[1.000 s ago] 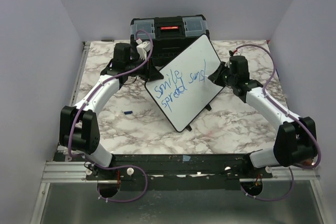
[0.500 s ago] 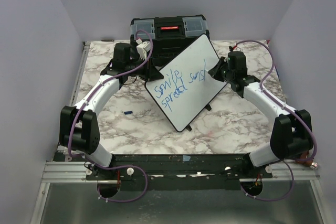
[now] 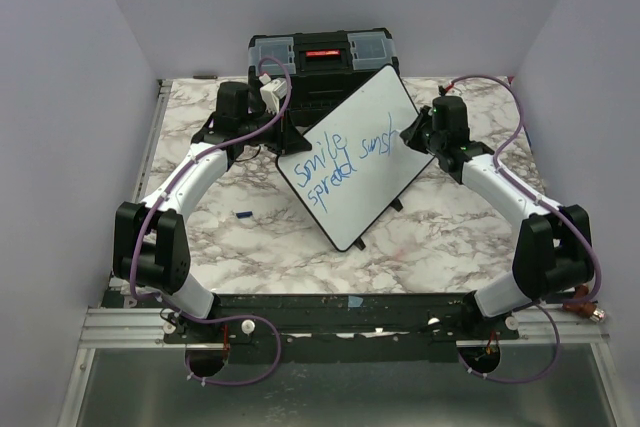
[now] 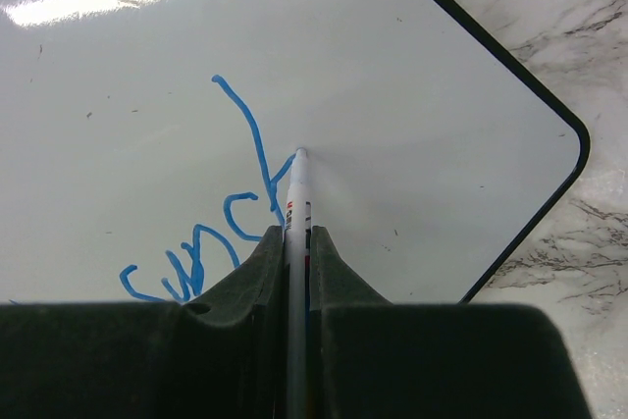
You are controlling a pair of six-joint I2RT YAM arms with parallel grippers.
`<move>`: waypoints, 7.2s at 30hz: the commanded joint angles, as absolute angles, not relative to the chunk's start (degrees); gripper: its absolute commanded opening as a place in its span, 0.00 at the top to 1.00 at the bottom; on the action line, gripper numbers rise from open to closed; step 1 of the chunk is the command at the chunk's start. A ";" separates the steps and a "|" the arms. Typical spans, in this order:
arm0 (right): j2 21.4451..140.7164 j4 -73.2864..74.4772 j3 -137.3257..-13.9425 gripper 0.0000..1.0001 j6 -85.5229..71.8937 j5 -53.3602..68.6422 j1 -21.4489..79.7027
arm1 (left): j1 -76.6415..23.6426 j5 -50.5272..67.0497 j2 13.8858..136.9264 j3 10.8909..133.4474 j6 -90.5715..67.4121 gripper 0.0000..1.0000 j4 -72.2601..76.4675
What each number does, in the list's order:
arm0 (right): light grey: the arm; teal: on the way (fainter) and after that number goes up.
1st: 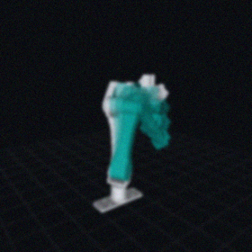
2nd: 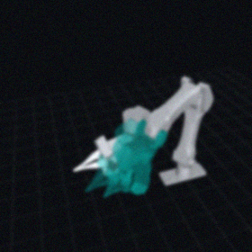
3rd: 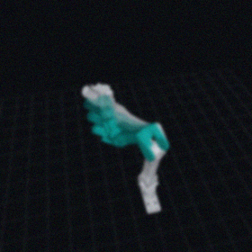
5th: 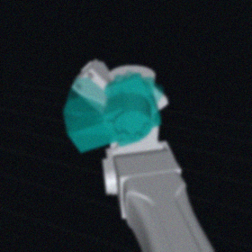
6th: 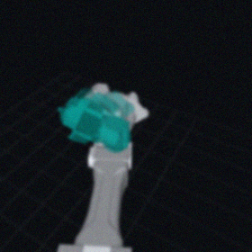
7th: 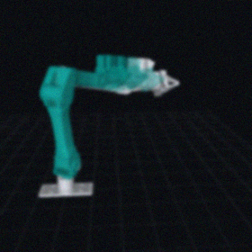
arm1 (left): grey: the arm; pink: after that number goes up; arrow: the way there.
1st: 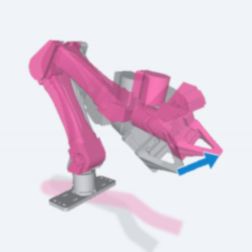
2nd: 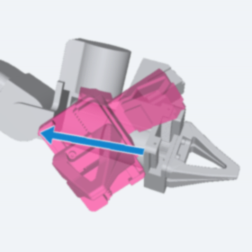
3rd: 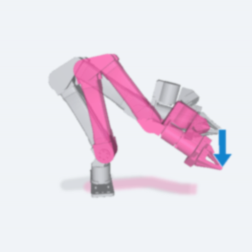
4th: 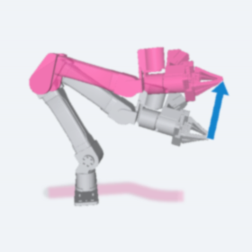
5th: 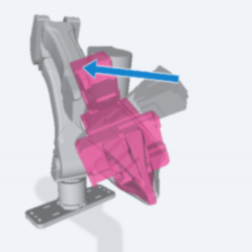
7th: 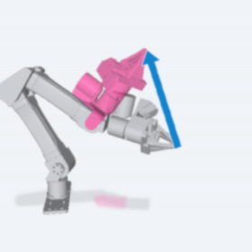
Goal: Write a sentence on the whiteboard
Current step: Write a sentence on the whiteboard stand.
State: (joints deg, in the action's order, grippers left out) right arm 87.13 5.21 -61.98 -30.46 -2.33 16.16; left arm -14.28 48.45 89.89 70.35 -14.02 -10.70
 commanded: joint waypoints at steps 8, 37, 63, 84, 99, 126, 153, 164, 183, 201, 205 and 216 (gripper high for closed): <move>84.55 5.95 -56.54 0.99 -31.24 2.21 16.52 | -14.87 48.14 88.17 71.26 -9.05 1.00 -6.11; 71.55 10.07 -52.65 0.99 -29.45 -4.01 16.48 | -14.85 47.85 87.54 70.88 -8.88 1.00 -6.30; 81.59 3.93 -57.39 0.99 -32.65 -1.03 11.83 | -14.85 47.94 88.26 71.23 -8.88 1.00 -6.33; 88.21 1.67 -62.49 0.99 -34.24 2.59 10.98 | -14.85 47.67 87.88 71.19 -8.70 1.00 -6.53; 88.68 2.37 -58.82 0.99 -33.80 5.88 10.98 | -14.85 47.66 87.80 71.10 -8.75 1.00 -6.42; 80.43 7.39 -61.06 0.99 -32.07 4.92 10.98 | -14.85 47.91 87.14 70.75 -9.05 1.00 -6.15; 90.71 4.31 -67.54 0.99 -32.98 5.47 10.98 | -14.85 48.00 87.63 71.02 -8.80 1.00 -6.16; 91.58 4.55 -64.89 0.99 -32.84 3.08 10.66 | -14.85 47.98 87.65 71.01 -8.77 1.00 -6.25; 84.11 7.21 -63.54 0.99 -30.39 -7.09 10.37 | -14.85 47.98 87.53 70.99 -8.92 1.00 -6.25; 86.97 3.05 -61.07 0.99 -32.73 -0.85 9.84 | -14.85 47.85 87.35 70.83 -8.96 1.00 -6.24; 88.67 2.91 -62.08 0.99 -33.23 -0.41 9.79 | -14.85 47.83 87.56 71.01 -8.88 1.00 -6.40; 91.07 1.62 -61.59 0.99 -33.93 2.62 9.60 | -14.85 47.62 88.03 71.27 -8.70 1.00 -6.73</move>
State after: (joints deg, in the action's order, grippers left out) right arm 89.71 3.51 -61.34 -33.17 0.16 9.98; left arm -14.39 48.40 89.58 70.35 -13.98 -10.90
